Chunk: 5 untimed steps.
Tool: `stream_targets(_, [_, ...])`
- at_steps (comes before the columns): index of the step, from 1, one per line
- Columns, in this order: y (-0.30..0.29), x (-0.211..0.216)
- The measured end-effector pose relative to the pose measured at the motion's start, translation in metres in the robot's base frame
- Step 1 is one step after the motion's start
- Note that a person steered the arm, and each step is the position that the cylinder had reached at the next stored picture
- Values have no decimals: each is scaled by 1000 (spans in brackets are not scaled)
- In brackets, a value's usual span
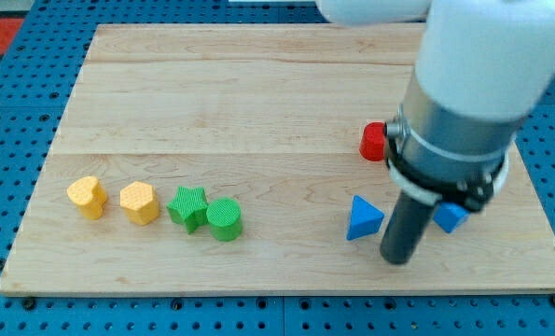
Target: Drag the blue triangle into the blue cube
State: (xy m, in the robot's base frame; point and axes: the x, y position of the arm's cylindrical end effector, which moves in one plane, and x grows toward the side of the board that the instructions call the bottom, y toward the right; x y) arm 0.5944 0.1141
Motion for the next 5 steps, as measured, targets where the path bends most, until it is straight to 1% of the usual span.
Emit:
stream_targets(1, [-59,-17])
stream_targets(2, [-68,-43])
stream_targets(3, [-14,-50])
stream_targets(4, [21,-50])
stream_targets(5, [-37,-4])
